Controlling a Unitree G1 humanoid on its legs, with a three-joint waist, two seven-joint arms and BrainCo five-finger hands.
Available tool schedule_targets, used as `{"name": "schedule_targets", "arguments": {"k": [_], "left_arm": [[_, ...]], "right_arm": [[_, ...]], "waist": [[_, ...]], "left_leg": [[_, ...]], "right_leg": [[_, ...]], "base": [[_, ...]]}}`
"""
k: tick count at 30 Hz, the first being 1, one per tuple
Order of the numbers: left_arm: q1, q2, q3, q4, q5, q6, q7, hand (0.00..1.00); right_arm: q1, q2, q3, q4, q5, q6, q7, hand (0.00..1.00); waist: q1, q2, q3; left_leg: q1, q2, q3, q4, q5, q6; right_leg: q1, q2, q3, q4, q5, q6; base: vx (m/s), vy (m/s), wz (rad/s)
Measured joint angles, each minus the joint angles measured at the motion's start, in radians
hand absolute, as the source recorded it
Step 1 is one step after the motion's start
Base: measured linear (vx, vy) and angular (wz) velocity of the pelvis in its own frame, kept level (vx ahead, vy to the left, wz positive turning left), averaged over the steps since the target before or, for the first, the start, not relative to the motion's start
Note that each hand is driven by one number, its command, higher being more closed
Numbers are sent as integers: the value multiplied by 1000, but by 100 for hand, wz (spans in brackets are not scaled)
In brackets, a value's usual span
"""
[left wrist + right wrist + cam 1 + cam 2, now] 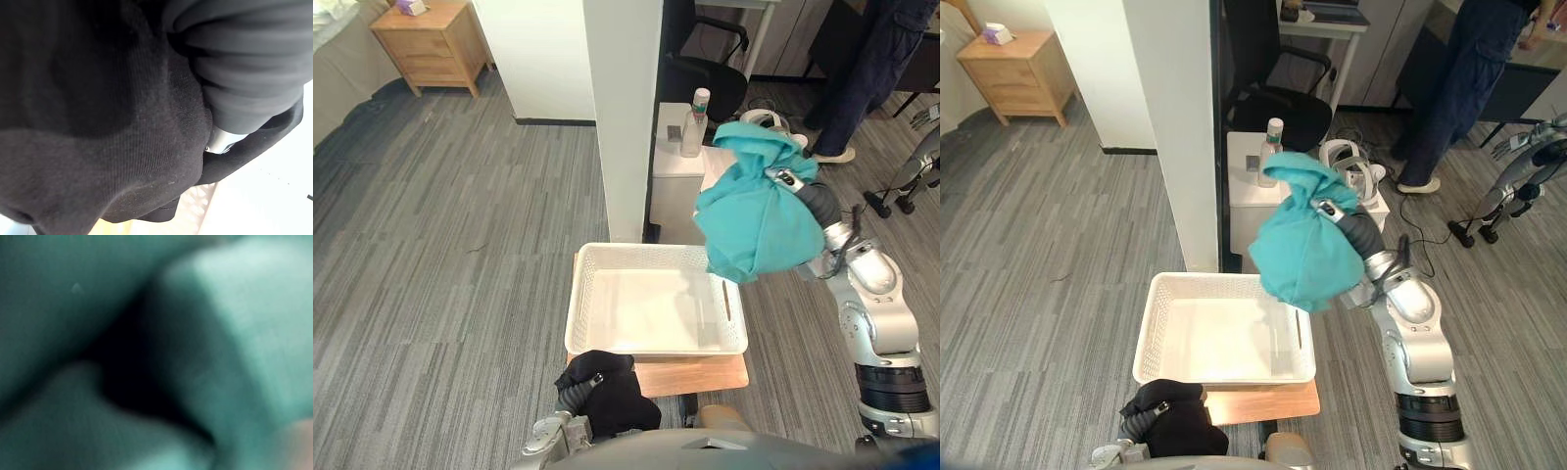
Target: Tidy the bed and pick cloth on bed and put in laundry
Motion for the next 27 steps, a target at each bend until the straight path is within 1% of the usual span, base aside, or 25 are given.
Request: {"name": "schedule_targets", "arguments": {"k": [4, 11, 15, 17, 18, 22, 23, 25, 26, 27], "left_arm": [[-13, -4, 27, 26, 7, -2, 22, 100], [-40, -7, 26, 50, 6, -2, 42, 100], [-44, -9, 23, 49, 5, 7, 62, 100], [-54, -11, 21, 49, -2, 13, 63, 100], [-61, -12, 11, 48, -4, 23, 64, 100], [-61, -10, -14, 26, -5, 37, 68, 100], [-61, -10, -16, 18, -5, 43, 68, 100], [-61, -10, -27, -6, -7, 51, 70, 100], [-62, -10, -32, -15, -9, 52, 71, 100], [-68, -10, -40, -34, -29, 56, 75, 100]], "right_arm": [[-21, 0, 66, -1, 11, 4, 8, 100], [-37, 2, 162, -2, 18, 20, 4, 100], [-37, 23, 264, 13, 22, 38, 3, 100], [-36, 46, 327, 51, 22, 42, 1, 100], [-36, 69, 362, 90, 14, 46, -5, 100], [-40, 140, 479, 246, -46, 49, -54, 100], [-40, 145, 496, 264, -56, 50, -65, 100], [-60, 182, 551, 332, -110, 65, -104, 100], [-75, 190, 564, 349, -127, 69, -114, 100], [-102, 210, 568, 379, -151, 76, -130, 100]], "waist": [[5, 0, -2], [7, 2, -11], [13, 6, -14], [27, 7, -15], [34, 7, -16], [58, 7, -17], [59, 8, -17], [62, 13, -14], [63, 17, -9], [64, 16, 6]], "left_leg": [[0, 12, 22, -1, 2, 4], [0, 20, 24, -1, 8, 5], [0, 20, 24, -1, 11, 6], [0, 18, 23, -1, 12, 6], [-1, 17, 22, 0, 13, 7], [-5, 9, 11, 3, 17, 12], [-8, 7, 7, 3, 17, 13], [-35, -5, -7, 8, 22, 19], [-45, -8, -7, 9, 23, 21], [-68, -18, -12, 14, 27, 27]], "right_leg": [[19, 11, 1, -50, 34, -8], [24, 19, 0, -59, 50, -15], [24, 18, -1, -59, 56, -14], [24, 17, -3, -59, 58, -13], [24, 16, -8, -59, 59, -12], [24, 5, -23, -59, 62, -8], [24, 2, -26, -59, 63, -6], [7, -12, -36, -59, 70, 1], [-3, -16, -36, -59, 74, 3], [-20, -27, -39, -59, 80, 6]], "base": [[-90, -66, -7], [-61, -44, -1], [0, 0, 0], [0, 0, 0], [-10, 9, 5], [-16, 15, 8], [-31, 21, 19], [-55, 27, 15], [-85, 24, 5], [-131, 30, 15]]}}
